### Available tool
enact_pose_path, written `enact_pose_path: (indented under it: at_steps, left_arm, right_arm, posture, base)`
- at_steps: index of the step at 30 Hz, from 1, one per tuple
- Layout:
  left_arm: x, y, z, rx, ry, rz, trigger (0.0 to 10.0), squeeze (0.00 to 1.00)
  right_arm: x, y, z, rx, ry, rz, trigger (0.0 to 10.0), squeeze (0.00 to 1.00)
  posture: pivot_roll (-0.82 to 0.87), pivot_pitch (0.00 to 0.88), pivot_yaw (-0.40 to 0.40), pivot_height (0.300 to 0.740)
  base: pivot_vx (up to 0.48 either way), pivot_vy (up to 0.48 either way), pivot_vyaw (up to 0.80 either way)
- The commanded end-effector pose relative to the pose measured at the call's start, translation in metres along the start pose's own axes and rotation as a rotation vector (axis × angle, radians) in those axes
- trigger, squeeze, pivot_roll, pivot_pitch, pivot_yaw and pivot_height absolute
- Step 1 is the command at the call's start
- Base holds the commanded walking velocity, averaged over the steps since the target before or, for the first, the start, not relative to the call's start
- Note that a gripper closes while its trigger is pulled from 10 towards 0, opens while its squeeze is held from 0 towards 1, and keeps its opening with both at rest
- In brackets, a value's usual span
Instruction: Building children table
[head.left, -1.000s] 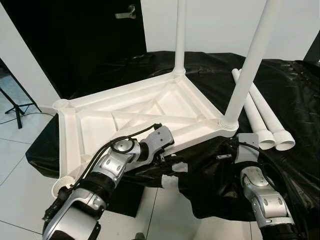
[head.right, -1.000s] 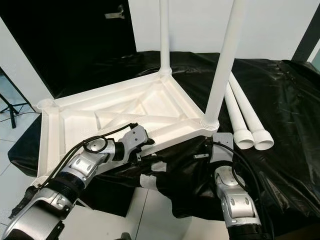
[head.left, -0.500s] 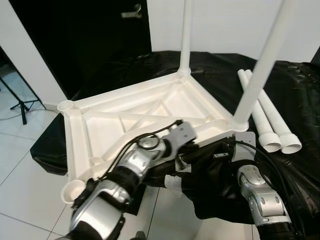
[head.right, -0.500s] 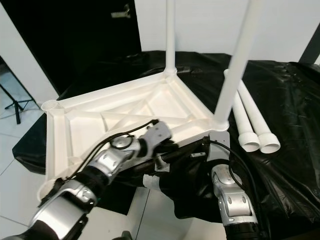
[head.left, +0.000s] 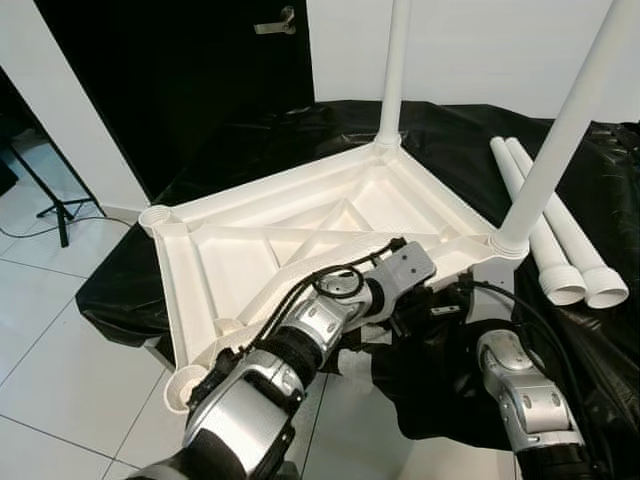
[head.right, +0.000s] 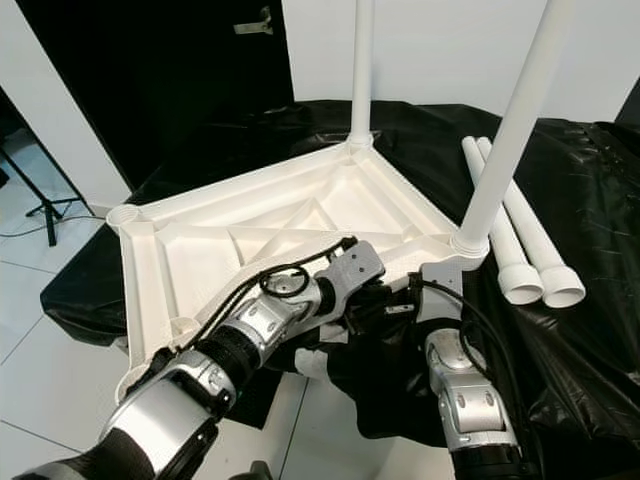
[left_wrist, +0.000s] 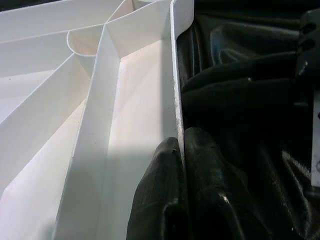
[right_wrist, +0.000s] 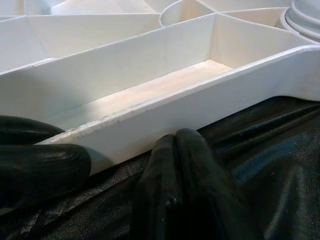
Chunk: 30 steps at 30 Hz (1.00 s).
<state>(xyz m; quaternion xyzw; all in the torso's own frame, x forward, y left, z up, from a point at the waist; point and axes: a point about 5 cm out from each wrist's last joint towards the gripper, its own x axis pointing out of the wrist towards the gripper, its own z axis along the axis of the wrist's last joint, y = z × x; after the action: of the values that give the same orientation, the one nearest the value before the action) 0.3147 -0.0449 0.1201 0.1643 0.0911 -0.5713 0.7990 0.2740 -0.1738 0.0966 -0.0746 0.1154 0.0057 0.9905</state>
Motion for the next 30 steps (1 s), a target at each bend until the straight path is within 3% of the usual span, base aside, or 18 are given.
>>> enact_pose_path:
  at_steps: [1,6,8,11,12,17,18,19,20,21,23,26,30]
  left_arm:
    - [0.004,0.008,0.025,0.021,-0.146,0.194,10.0,0.00]
    - [-0.008,0.019,0.028,0.027,-0.179,0.223,10.0,0.00]
    - [-0.027,0.024,0.022,-0.008,-0.193,0.128,10.0,0.00]
    - [-0.038,0.024,0.018,-0.016,-0.206,0.077,10.0,0.00]
    - [-0.042,0.025,0.013,-0.022,-0.202,0.061,10.0,1.00]
    - [-0.052,0.025,0.000,-0.033,-0.183,0.037,10.0,1.00]
    - [-0.054,0.025,-0.002,-0.036,-0.181,0.036,10.0,0.80]
    - [-0.055,0.024,-0.003,-0.041,-0.184,0.036,10.0,0.34]
    - [-0.055,0.024,-0.003,-0.041,-0.184,0.036,10.0,0.34]
    - [-0.056,0.025,-0.003,-0.045,-0.189,0.039,10.0,0.00]
    - [-0.059,0.025,-0.004,-0.042,-0.185,0.030,10.0,0.00]
    - [-0.077,0.016,-0.015,0.011,-0.112,-0.092,10.0,0.00]
    - [-0.087,0.015,-0.025,0.006,-0.062,-0.123,10.0,0.00]
  right_arm:
    - [0.000,0.005,-0.004,0.000,0.014,0.024,10.0,0.00]
    - [-0.001,0.003,-0.007,-0.004,0.024,0.018,10.0,0.00]
    - [-0.001,0.001,-0.007,-0.006,0.025,0.012,10.0,0.00]
    - [0.000,0.000,-0.007,-0.007,0.025,0.010,10.0,0.00]
    - [0.001,-0.001,-0.007,-0.009,0.024,0.012,10.0,0.00]
    - [0.003,0.000,-0.005,-0.015,0.020,0.021,10.0,0.00]
    - [0.004,0.001,-0.004,-0.017,0.019,0.025,10.0,0.00]
    - [0.005,0.001,-0.003,-0.018,0.017,0.028,10.0,0.00]
    - [0.005,0.001,-0.003,-0.018,0.017,0.028,10.0,0.00]
    - [0.006,0.002,-0.003,-0.020,0.016,0.032,10.0,0.00]
    - [0.006,0.002,-0.002,-0.022,0.014,0.034,10.0,0.00]
    - [0.004,0.000,-0.002,-0.025,0.014,0.030,10.0,0.00]
    - [0.003,-0.001,-0.003,-0.027,0.018,0.028,10.0,0.00]
  posture:
    - [0.11,0.000,0.059,0.740]
    - [0.10,0.000,0.061,0.740]
    - [0.11,0.000,0.057,0.740]
    - [0.12,0.000,0.054,0.740]
    - [0.13,0.000,0.049,0.740]
    - [0.14,0.000,0.039,0.740]
    - [0.14,0.000,0.036,0.740]
    - [0.14,0.000,0.036,0.740]
    - [0.14,0.000,0.036,0.740]
    - [0.14,0.000,0.033,0.740]
    - [0.14,0.000,0.033,0.740]
    - [0.14,0.000,0.030,0.740]
    - [0.14,0.000,0.029,0.740]
  base:
    - [0.000,0.000,0.00]
    - [0.000,0.000,0.00]
    - [0.000,0.000,0.00]
    - [0.000,0.000,0.00]
    - [0.000,0.000,0.00]
    - [0.000,0.000,0.00]
    - [0.000,0.000,0.00]
    - [0.000,0.000,0.00]
    - [0.000,0.000,0.00]
    - [0.000,0.000,0.00]
    - [0.000,0.000,0.00]
    - [0.000,0.000,0.00]
    - [0.000,0.000,0.00]
